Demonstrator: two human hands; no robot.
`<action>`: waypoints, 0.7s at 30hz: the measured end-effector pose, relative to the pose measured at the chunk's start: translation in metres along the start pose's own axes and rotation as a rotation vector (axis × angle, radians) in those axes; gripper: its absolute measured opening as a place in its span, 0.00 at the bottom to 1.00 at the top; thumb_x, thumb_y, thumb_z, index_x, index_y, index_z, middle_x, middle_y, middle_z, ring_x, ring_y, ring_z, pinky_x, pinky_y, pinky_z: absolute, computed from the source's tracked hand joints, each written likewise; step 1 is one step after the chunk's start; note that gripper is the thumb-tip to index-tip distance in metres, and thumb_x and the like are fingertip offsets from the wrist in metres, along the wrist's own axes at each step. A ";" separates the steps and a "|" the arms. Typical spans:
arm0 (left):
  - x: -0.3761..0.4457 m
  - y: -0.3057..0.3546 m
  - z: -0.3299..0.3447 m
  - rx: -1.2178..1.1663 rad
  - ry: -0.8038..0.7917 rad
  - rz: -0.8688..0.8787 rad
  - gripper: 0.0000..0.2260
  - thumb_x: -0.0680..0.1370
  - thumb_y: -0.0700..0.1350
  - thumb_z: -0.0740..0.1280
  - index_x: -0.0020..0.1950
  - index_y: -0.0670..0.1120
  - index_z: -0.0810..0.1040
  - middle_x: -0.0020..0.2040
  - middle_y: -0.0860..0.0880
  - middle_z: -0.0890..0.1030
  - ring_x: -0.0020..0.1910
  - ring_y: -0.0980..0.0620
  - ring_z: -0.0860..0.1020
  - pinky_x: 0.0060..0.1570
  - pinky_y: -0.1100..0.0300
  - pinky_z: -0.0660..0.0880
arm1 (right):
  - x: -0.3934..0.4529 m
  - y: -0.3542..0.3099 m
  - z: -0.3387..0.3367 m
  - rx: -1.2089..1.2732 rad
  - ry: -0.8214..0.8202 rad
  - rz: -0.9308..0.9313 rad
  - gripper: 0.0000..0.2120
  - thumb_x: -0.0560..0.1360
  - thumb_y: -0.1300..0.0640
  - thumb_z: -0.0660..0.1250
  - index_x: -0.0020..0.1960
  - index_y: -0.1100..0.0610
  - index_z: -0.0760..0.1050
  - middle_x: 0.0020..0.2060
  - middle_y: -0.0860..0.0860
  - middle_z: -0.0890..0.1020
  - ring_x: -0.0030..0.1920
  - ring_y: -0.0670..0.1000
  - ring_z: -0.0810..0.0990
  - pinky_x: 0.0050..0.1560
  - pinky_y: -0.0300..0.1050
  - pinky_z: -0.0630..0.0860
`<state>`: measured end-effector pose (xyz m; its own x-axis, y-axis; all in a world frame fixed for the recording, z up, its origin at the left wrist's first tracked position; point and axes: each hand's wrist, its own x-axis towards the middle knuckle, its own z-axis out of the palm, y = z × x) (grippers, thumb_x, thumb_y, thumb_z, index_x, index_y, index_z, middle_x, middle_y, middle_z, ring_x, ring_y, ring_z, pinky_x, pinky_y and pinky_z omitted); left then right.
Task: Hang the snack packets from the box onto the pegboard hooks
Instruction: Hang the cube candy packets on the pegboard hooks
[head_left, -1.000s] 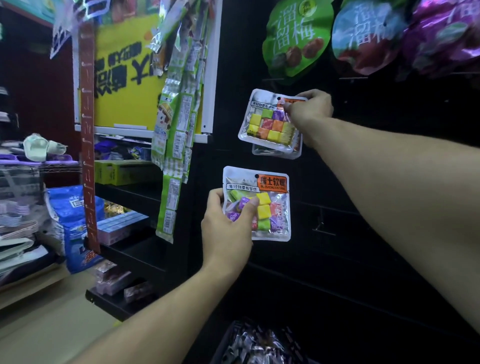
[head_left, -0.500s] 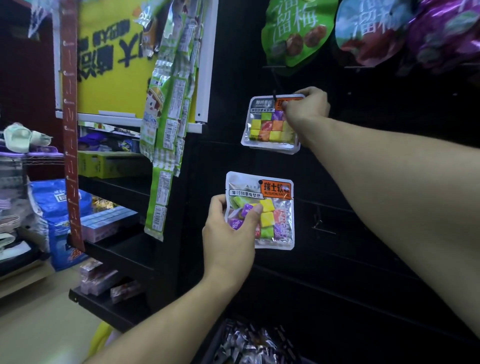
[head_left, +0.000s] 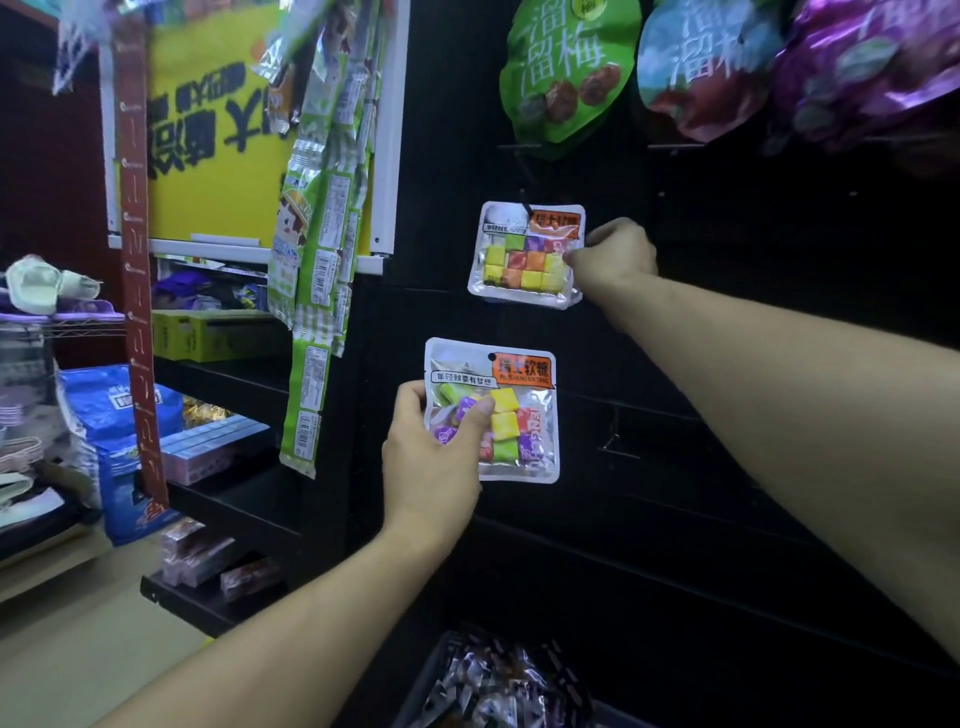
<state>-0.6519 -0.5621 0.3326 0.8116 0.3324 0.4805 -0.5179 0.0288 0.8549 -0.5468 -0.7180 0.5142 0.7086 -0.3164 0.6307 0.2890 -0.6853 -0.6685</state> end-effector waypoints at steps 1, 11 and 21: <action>-0.003 0.001 0.003 0.009 -0.009 -0.004 0.09 0.81 0.49 0.74 0.52 0.53 0.74 0.43 0.58 0.87 0.41 0.59 0.87 0.41 0.51 0.85 | -0.005 0.003 -0.005 -0.046 -0.062 -0.055 0.05 0.79 0.52 0.72 0.52 0.52 0.78 0.54 0.52 0.84 0.52 0.54 0.84 0.55 0.52 0.83; -0.014 0.025 0.037 -0.047 -0.016 -0.043 0.11 0.82 0.49 0.73 0.57 0.47 0.73 0.46 0.55 0.83 0.34 0.64 0.84 0.24 0.63 0.78 | -0.037 0.002 -0.063 -0.108 -0.850 -0.082 0.21 0.81 0.39 0.66 0.59 0.56 0.81 0.50 0.54 0.88 0.48 0.53 0.87 0.51 0.51 0.84; 0.025 0.049 0.034 0.180 0.026 0.197 0.28 0.79 0.55 0.75 0.73 0.60 0.64 0.62 0.55 0.80 0.55 0.52 0.82 0.54 0.50 0.82 | -0.027 -0.003 -0.051 0.266 -0.462 -0.106 0.05 0.79 0.59 0.74 0.54 0.59 0.81 0.47 0.57 0.88 0.39 0.50 0.88 0.40 0.50 0.86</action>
<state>-0.6475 -0.5841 0.3932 0.6914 0.3387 0.6382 -0.6072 -0.2063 0.7673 -0.5998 -0.7403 0.5191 0.8584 0.1081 0.5015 0.4851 -0.4891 -0.7249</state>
